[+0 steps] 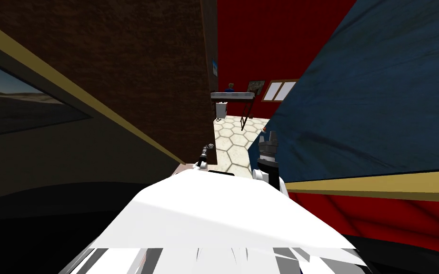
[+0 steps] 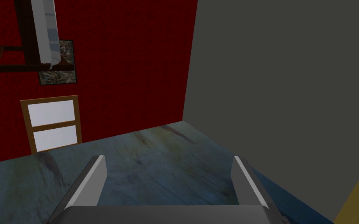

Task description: Push the door open

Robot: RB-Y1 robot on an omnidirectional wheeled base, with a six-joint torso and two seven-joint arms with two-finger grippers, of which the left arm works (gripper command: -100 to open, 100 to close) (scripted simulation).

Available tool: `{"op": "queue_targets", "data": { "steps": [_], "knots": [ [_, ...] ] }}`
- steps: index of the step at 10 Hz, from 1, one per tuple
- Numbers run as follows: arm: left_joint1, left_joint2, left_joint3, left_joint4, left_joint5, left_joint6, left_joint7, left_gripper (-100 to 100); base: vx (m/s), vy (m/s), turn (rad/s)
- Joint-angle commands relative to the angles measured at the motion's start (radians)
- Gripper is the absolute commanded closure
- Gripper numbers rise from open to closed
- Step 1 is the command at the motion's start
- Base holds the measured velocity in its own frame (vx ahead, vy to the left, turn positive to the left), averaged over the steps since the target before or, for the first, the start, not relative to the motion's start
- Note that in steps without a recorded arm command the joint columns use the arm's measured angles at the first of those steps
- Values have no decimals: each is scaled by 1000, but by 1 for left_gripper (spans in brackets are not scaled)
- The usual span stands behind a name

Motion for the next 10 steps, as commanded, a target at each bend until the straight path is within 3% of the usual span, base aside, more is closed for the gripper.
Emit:
{"op": "queue_targets", "data": {
  "steps": [1,3,7,8,10],
  "knots": [
    [-4,19,28,-8,14,-1,-6,100,229,-100,95],
    [-4,22,52,-7,27,-1,-14,100,192,-93,82],
    [-4,22,52,-7,27,-1,-14,100,41,-11,-7],
    [-4,22,75,-7,40,-1,-20,100,95,-76,58],
    [-4,21,87,-6,46,-1,-24,100,147,-89,89]
  ]
}}
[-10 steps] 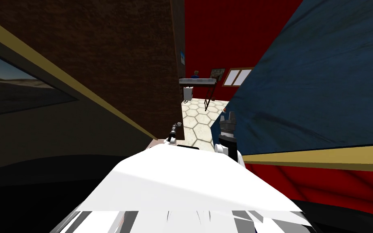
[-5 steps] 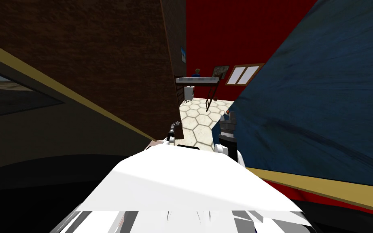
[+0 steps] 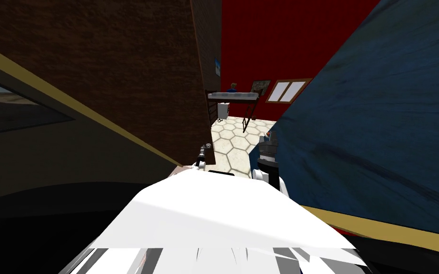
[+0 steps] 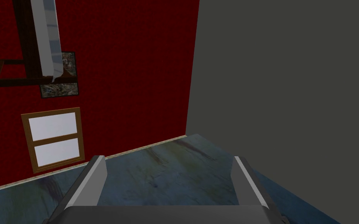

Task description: Push the door open

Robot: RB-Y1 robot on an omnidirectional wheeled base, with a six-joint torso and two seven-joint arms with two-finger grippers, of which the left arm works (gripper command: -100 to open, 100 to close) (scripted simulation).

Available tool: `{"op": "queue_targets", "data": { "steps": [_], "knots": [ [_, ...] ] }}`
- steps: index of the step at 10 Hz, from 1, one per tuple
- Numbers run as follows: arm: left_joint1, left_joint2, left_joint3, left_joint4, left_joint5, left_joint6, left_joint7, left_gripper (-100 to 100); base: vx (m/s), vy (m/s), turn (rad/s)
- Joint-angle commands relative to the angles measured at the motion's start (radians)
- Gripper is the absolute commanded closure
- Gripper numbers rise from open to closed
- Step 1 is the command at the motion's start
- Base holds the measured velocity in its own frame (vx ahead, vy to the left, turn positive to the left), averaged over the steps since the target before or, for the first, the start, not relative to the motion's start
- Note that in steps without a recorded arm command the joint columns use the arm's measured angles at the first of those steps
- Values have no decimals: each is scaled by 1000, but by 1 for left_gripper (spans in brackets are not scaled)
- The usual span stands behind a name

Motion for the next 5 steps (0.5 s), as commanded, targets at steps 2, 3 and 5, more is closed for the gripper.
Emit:
{"op": "queue_targets", "data": {
  "steps": [2,3,5],
  "knots": [
    [-10,7,34,3,18,-12,-5,100,185,-89,67],
    [-10,4,43,4,24,-12,-8,100,218,-102,86],
    [-10,-4,65,4,35,-12,-14,100,190,-75,72]
  ]
}}
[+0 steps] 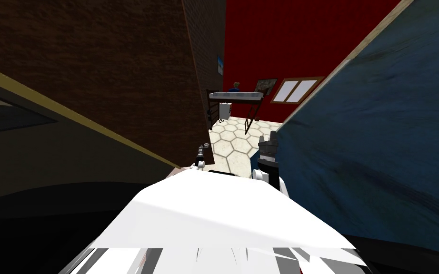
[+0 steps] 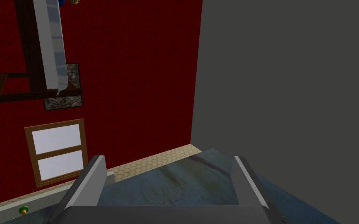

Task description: Push the door open

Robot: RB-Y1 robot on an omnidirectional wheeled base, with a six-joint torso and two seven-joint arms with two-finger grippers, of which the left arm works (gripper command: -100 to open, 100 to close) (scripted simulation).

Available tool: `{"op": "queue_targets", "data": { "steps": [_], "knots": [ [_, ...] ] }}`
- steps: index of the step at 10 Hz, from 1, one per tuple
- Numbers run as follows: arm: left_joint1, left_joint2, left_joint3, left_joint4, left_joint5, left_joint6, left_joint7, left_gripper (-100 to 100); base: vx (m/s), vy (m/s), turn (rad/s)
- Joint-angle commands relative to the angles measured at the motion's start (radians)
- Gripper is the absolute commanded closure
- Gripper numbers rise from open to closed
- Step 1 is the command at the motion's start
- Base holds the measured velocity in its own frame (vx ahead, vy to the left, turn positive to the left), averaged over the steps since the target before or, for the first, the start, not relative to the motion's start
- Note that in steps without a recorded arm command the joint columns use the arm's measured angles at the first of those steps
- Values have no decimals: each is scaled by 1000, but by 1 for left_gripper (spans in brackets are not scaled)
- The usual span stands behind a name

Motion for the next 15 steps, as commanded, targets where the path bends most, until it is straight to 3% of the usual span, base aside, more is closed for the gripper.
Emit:
{"op": "queue_targets", "data": {
  "steps": [1,3,5,11,14,15],
  "knots": [
    [-6,-9,12,-4,7,2,-6,100,180,-68,64],
    [-5,-20,28,-4,16,2,-10,100,166,-68,64],
    [5,2,46,-8,27,1,-15,100,93,-11,41],
    [7,21,96,-5,62,-4,-37,100,195,-9,34],
    [7,21,96,-5,62,-4,-37,100,56,-9,13],
    [8,26,116,-4,75,-6,-45,100,117,-6,28]
  ]
}}
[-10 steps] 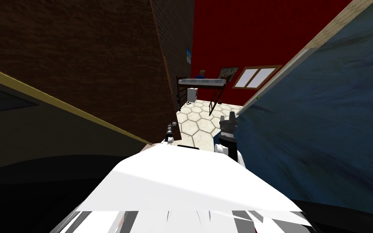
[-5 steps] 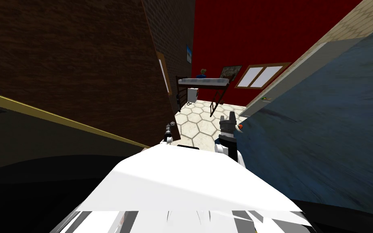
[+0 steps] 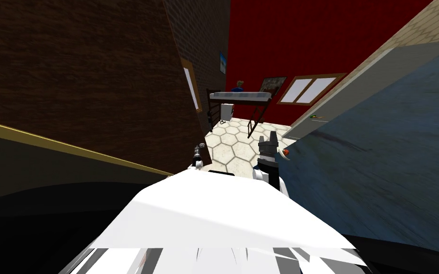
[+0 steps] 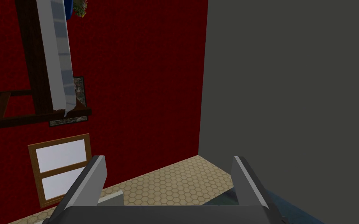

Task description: Push the door open

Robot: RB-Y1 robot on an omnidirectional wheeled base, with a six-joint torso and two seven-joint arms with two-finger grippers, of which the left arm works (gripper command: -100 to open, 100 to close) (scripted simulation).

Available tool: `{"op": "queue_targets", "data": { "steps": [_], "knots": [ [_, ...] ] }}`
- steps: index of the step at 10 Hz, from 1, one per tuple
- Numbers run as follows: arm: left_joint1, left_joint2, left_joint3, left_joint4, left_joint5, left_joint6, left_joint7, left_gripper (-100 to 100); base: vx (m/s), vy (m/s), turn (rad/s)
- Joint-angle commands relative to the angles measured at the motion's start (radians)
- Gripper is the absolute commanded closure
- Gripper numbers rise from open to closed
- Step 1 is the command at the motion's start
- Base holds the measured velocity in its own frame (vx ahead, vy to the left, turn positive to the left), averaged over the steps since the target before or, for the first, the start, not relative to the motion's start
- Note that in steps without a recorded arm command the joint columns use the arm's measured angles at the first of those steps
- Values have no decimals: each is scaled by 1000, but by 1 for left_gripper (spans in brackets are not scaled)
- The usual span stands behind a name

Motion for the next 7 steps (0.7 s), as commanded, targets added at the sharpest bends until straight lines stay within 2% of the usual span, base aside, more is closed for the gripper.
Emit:
{"op": "queue_targets", "data": {
  "steps": [1,3,4,6,7],
  "knots": [
    [-7,13,19,13,12,-13,-6,100,179,-40,51],
    [-7,13,19,13,12,-13,-6,100,78,-13,23],
    [-6,16,40,14,26,-15,-15,100,149,-26,37],
    [-6,17,45,14,30,-16,-17,100,168,0,44],
    [-5,19,61,15,41,-18,-24,100,144,-6,23]
  ]
}}
